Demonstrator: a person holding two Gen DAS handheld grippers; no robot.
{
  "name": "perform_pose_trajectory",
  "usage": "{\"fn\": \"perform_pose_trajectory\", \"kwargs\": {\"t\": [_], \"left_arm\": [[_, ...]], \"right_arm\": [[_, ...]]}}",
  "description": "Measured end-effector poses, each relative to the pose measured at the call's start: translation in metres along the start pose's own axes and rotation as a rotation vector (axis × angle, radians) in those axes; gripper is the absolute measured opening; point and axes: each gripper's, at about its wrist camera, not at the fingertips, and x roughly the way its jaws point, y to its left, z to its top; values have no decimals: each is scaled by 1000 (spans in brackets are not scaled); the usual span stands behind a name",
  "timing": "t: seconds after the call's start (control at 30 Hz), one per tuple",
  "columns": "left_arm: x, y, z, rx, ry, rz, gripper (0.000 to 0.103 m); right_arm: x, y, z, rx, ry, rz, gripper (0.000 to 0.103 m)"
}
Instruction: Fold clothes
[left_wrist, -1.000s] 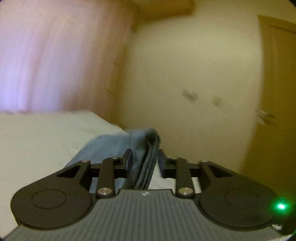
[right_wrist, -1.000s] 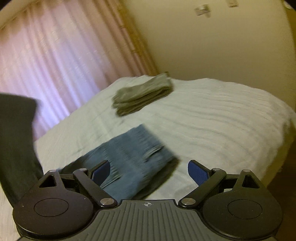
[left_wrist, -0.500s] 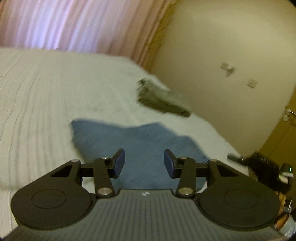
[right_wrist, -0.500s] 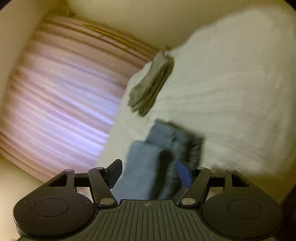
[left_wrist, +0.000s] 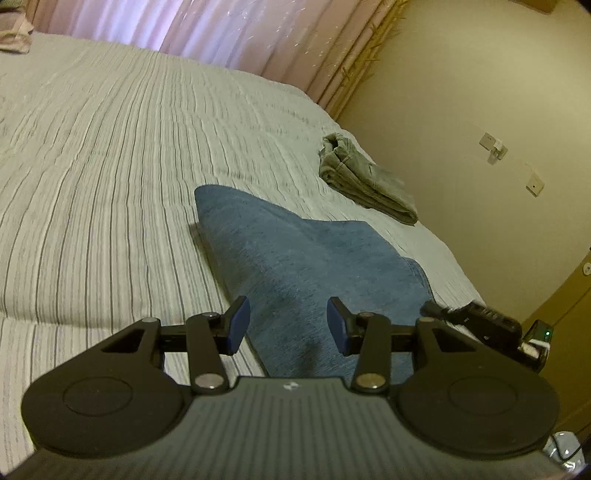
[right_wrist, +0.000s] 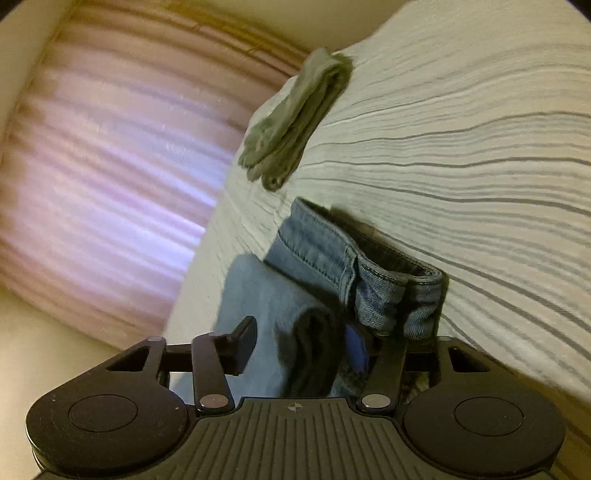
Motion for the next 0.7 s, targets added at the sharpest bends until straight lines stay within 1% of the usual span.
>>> {"fn": "perform_pose_trajectory", "kwargs": {"t": [0.03, 0.1, 0.13, 0.23, 0.3, 0.33, 0.43, 0.47, 0.53, 0.63, 0.67, 0.7], "left_arm": [[0, 0, 0, -6, 1, -2, 40], [0, 1, 1, -10, -4, -2, 40], [0, 1, 1, -9, -8, -4, 39], [1, 0, 3, 3, -17, -8, 38], [1, -3, 4, 19, -19, -4, 38], [2, -4, 4, 26, -17, -1, 38], [9, -10, 2, 42, 3, -20, 38], [12, -13, 1, 50, 14, -25, 38], [15, -18, -1, 66, 26, -25, 38], [16, -19, -2, 66, 37, -27, 38], [16, -19, -2, 65, 38, -27, 38], [16, -19, -3, 66, 41, -25, 38]], "right_arm": [[3, 2, -3, -23, 9, -13, 26], [1, 10, -6, -55, -1, -30, 12], [-4, 16, -6, -75, -17, -12, 10], [-29, 40, -6, -111, -87, 37, 9], [-47, 46, -5, -119, -141, 30, 9], [-53, 43, -5, -110, -155, 11, 9], [-54, 13, -6, -33, -128, -102, 9], [-51, 3, -8, -7, -108, -112, 9], [-54, -4, -13, 12, -115, -84, 9], [-59, 7, -12, -11, -124, -48, 9], [-59, 9, -11, -16, -124, -49, 9], [-55, 7, -10, -15, -116, -73, 9]]}}
